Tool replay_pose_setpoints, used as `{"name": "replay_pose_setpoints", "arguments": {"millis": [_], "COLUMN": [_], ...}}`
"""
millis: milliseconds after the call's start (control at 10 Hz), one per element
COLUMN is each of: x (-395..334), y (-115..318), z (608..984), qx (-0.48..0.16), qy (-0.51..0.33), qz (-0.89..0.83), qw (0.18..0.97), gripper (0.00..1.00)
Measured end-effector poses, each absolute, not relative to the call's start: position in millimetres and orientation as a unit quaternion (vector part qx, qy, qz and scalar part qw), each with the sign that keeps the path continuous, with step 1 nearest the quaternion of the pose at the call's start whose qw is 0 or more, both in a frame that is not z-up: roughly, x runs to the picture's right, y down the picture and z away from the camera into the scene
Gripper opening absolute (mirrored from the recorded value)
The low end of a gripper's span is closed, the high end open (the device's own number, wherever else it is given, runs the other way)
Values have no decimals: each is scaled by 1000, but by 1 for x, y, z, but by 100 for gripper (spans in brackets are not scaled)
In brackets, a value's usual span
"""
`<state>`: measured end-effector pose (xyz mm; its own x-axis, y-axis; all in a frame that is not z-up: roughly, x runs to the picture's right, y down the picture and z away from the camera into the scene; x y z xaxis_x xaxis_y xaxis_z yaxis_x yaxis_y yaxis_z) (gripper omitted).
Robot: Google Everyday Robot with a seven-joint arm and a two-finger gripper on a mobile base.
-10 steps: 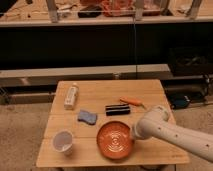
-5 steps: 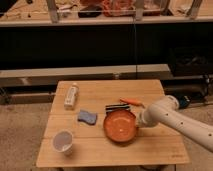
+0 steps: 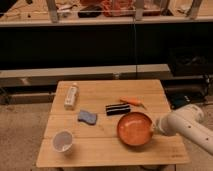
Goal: Drag the ceramic bowl in a circle
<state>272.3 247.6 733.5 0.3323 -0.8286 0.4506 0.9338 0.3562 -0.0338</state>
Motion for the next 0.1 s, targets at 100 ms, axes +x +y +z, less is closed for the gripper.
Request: {"name": "replay_pose_setpoints", "arguments": {"millis": [100], "x": [282], "y": [264], "z": [717], "qx": [-152], "qy": [-178], "qz": [-541], "qw": [808], "gripper": [0]}}
